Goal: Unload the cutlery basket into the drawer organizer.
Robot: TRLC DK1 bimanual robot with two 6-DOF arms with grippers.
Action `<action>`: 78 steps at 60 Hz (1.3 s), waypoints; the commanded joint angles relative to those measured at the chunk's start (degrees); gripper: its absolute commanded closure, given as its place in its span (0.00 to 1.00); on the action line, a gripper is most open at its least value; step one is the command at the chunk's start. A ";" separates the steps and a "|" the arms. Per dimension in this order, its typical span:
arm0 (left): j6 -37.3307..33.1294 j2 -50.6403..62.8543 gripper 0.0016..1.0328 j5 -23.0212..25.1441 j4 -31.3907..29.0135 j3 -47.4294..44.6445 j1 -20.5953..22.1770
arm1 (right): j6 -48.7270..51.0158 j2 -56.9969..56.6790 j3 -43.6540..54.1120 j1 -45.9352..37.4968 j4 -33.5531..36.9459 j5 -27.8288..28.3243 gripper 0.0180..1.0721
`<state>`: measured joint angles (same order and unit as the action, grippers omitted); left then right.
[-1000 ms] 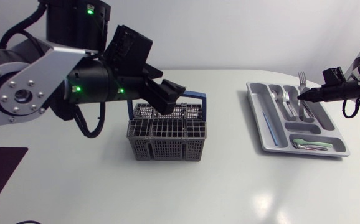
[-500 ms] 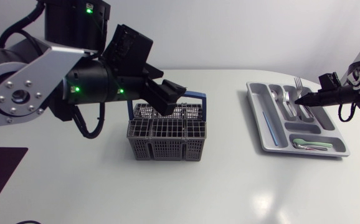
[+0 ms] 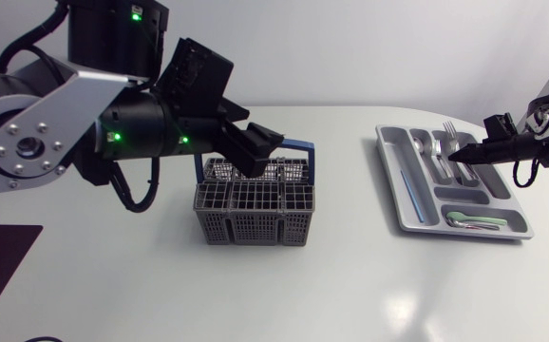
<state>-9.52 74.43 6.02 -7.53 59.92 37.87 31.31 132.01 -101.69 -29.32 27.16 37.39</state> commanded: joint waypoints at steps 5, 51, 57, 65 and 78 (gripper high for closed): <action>-0.41 -1.13 0.05 0.57 -0.29 -0.68 0.54 | -1.60 2.73 -1.23 0.32 0.09 -0.65 0.94; -0.24 -1.57 0.05 0.57 -0.56 -0.51 1.07 | -3.01 4.49 -3.25 -1.09 0.18 -2.05 0.75; -0.15 -1.66 0.05 0.57 -0.64 -0.42 1.24 | -3.01 4.14 -3.08 -1.18 0.26 -2.14 0.63; -0.15 -1.92 0.05 0.57 -0.82 -0.42 1.24 | -3.01 2.56 -1.85 -1.18 -0.09 -2.14 0.59; 0.03 -2.28 0.05 0.57 -1.17 -0.33 1.33 | -2.66 0.53 0.70 0.49 -2.64 -4.87 0.48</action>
<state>-9.50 73.43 6.02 -8.12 59.92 38.76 29.58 134.41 -103.15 -29.74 25.80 33.91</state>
